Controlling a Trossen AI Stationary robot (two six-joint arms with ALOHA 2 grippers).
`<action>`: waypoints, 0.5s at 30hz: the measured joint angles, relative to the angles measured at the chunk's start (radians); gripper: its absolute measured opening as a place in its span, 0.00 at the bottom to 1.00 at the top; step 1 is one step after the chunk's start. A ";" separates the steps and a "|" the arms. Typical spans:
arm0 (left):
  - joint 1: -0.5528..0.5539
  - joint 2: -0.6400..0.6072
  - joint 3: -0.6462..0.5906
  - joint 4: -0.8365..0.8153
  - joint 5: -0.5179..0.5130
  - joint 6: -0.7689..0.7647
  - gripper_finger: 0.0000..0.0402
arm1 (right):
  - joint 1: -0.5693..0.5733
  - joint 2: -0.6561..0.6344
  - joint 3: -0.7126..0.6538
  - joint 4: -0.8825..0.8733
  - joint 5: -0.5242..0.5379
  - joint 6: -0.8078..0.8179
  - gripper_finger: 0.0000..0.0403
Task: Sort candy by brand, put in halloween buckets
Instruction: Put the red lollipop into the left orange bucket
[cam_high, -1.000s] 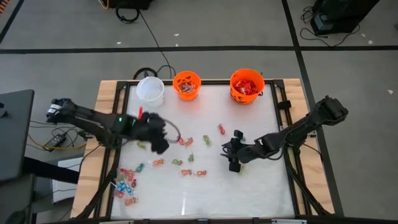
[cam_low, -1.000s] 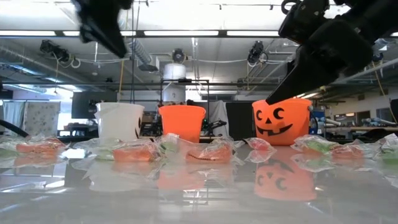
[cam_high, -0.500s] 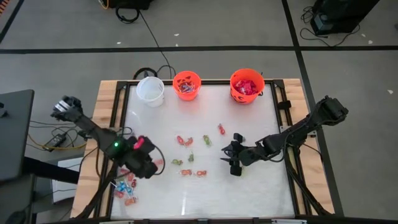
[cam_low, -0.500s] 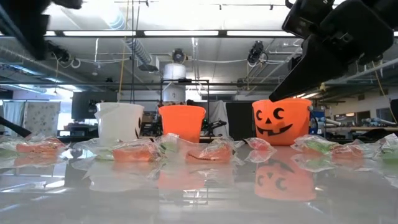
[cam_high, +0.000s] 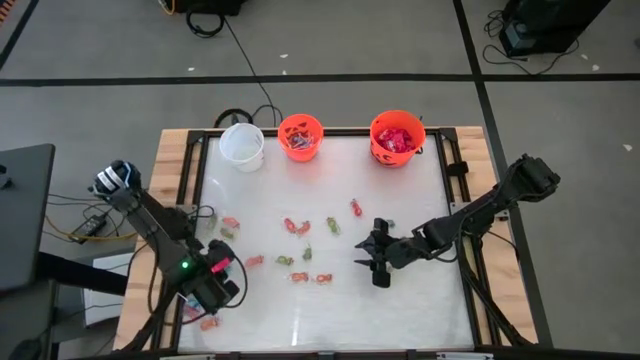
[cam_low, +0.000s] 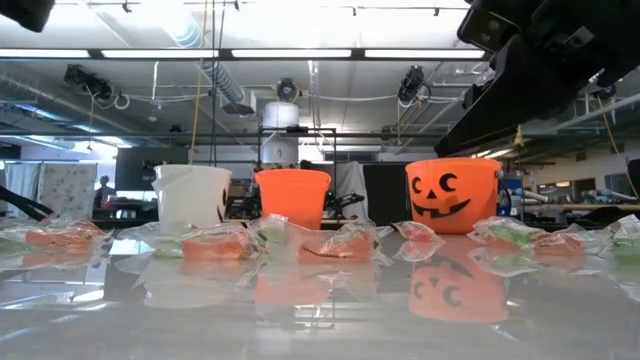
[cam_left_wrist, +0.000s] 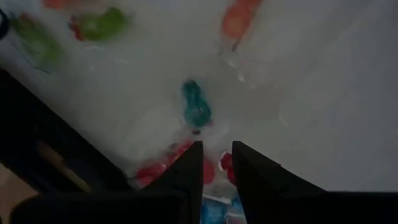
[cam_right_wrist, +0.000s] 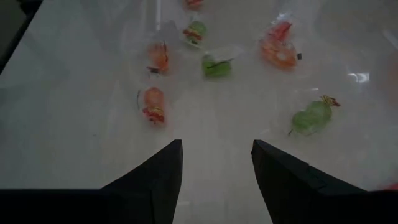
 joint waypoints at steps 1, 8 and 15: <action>-0.006 0.009 0.000 0.013 0.001 0.000 0.23 | 0.000 0.000 0.000 0.000 0.000 0.000 0.51; -0.042 0.099 0.000 0.162 0.048 -0.097 0.23 | 0.001 0.000 0.000 0.000 0.002 0.003 0.51; -0.097 0.208 0.000 0.221 0.118 -0.208 0.23 | 0.005 0.000 0.000 -0.007 -0.012 -0.006 0.51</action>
